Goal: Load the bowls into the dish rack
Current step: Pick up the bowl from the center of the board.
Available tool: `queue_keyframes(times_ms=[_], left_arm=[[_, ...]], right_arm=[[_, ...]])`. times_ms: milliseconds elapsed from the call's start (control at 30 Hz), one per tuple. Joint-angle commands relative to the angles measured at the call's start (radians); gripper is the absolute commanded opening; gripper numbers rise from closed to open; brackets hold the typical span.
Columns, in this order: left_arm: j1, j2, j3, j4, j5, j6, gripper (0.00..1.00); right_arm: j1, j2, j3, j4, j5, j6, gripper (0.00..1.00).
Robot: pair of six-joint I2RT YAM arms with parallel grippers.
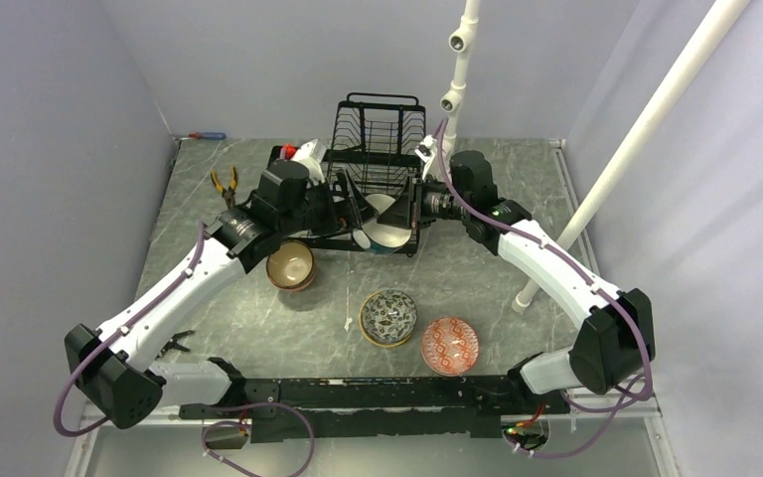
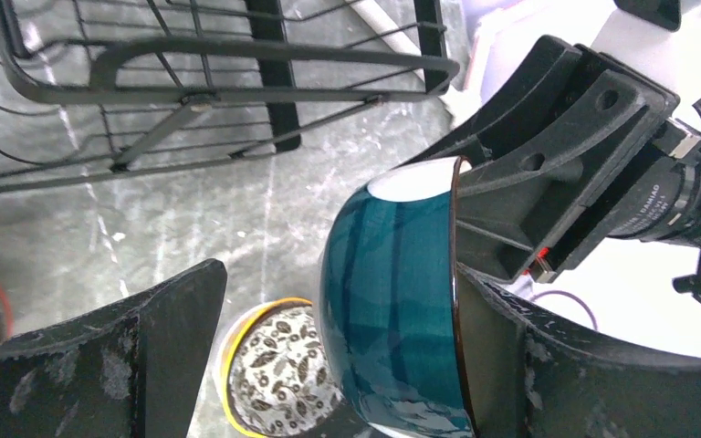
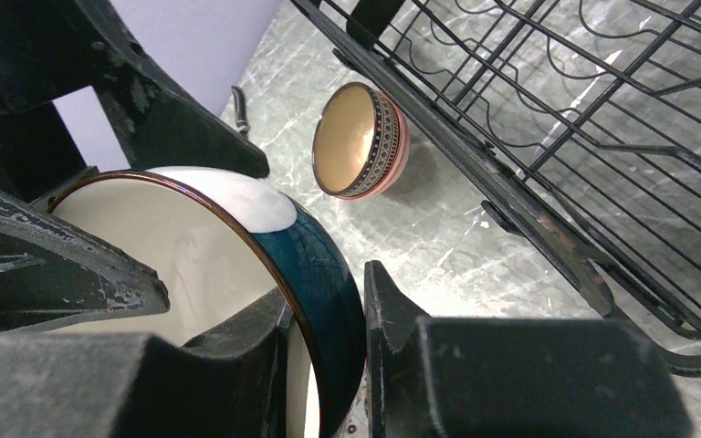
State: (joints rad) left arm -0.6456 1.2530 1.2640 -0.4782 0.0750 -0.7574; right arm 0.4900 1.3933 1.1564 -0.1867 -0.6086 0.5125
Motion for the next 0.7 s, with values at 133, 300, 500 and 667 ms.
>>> queue_keyframes(times_ms=[133,300,500,667], left_arm=[[0.035,-0.046,-0.160,0.197,0.334,-0.185,0.94],[0.035,-0.002,-0.188,0.303,0.437,-0.259,0.93],[0.026,-0.005,-0.208,0.339,0.450,-0.285,0.85],[0.026,-0.009,-0.221,0.364,0.472,-0.301,0.69]], right_arm=[[-0.014,-0.083,0.006,0.155,-0.009,0.023,0.00],[-0.014,-0.095,0.007,0.142,0.008,0.018,0.00],[-0.014,-0.096,0.002,0.127,0.029,0.005,0.00],[-0.014,-0.088,-0.004,0.138,0.024,0.012,0.00]])
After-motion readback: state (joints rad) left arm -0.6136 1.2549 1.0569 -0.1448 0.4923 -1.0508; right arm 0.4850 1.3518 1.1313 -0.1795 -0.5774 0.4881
